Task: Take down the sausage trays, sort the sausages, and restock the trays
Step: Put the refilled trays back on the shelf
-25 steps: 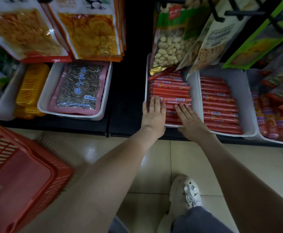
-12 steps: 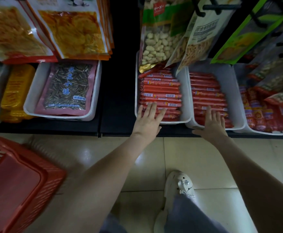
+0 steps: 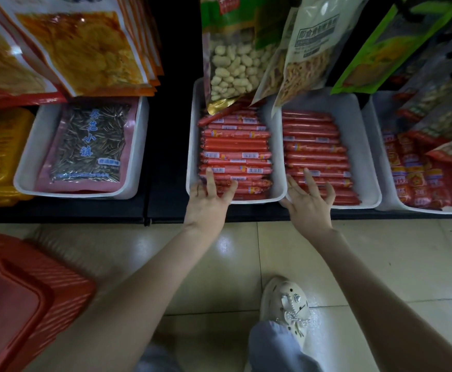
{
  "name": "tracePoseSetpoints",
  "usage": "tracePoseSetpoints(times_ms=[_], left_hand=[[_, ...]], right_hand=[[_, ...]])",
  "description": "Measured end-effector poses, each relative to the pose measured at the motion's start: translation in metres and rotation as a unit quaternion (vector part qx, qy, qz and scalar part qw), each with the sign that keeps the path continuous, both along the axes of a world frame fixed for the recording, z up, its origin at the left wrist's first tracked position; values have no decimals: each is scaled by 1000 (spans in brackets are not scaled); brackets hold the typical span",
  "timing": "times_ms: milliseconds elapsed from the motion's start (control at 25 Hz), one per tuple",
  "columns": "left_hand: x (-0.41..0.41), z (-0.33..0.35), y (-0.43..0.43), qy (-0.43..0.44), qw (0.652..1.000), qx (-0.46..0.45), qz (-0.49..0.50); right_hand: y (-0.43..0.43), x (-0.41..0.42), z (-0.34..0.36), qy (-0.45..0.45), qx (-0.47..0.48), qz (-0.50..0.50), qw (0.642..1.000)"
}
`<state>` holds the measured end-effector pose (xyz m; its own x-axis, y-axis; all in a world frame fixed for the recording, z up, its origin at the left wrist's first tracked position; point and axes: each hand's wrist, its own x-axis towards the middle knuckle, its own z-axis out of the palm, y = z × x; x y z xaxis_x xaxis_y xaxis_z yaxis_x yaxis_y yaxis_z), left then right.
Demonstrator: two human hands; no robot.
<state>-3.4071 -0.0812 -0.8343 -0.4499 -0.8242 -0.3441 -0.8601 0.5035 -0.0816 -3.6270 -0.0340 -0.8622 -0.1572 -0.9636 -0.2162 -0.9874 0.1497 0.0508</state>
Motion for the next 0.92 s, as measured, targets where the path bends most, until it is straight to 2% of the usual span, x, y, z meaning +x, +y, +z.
tracePoseSetpoints(times_ms=[120, 200, 280, 360, 440, 520, 560, 640, 720, 800, 920], left_hand=[[-21, 7, 5, 46, 999, -22, -15], [-54, 5, 3, 108, 989, -37, -91], [-82, 0, -3, 126, 981, -32, -143], [-92, -10, -9, 127, 985, 2, -115], [-93, -16, -12, 133, 987, 35, -84], [-93, -18, -9, 134, 988, 28, -72], [-94, -18, -8, 137, 988, 18, -69], [-96, -20, -7, 146, 987, 3, -66], [-95, -23, -5, 147, 988, -7, -54], [-95, -24, -3, 141, 989, -16, -38], [-99, -20, 1, 139, 990, -7, -8]], right_hand=[[1, 4, -3, -13, -20, 21, 999], [2, 5, -1, -13, -47, 15, 999], [1, 1, 1, -11, -30, 16, 999], [-2, -1, 6, -24, 0, 18, 1000], [-1, -13, 13, -97, 7, 34, 995], [10, -40, 20, -210, -36, 37, 976], [16, -60, 21, -247, -94, -5, 964], [22, -111, 15, -231, -183, -160, 942], [16, -150, 13, -191, -138, -256, 938], [8, -158, 5, -174, -106, -264, 943], [2, -149, 7, -167, -137, -286, 934]])
